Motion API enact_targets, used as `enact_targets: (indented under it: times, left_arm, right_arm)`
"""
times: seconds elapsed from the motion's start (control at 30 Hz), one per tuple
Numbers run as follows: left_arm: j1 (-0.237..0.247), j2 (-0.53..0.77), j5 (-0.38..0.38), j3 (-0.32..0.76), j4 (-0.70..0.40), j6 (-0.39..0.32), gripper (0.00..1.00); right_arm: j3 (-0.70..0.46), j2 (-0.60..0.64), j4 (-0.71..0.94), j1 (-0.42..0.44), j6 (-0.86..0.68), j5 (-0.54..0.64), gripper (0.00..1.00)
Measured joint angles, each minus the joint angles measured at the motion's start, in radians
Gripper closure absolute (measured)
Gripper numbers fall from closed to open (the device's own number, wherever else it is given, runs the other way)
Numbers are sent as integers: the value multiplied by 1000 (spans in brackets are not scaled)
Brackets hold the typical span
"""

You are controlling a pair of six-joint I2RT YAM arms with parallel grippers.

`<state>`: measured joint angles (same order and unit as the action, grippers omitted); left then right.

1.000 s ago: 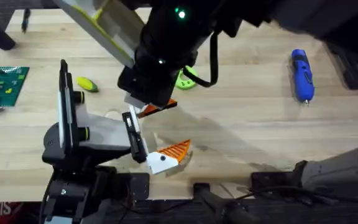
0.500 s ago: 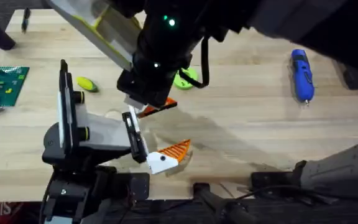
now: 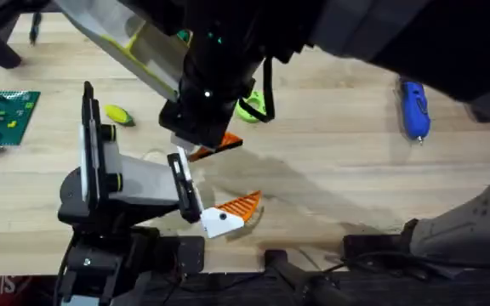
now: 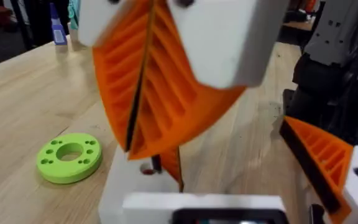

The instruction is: Pick up the gripper from the table and insert it into the empty holder that is missing its gripper. Then pick up a screw, insert it into the mounting hole, and use the screwdriver to tighten it. Finally, clean up the table by picking up the vegetable and placing it into the bucket.

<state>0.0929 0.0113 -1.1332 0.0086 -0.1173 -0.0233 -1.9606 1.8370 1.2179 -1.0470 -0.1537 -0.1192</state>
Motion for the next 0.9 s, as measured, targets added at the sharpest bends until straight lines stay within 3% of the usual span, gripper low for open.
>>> enact_targets:
  times: [0.9]
  left_arm:
    - [0,0,0,0,0,-3,15]
  right_arm:
    - [0,0,-10,0,0,42,995]
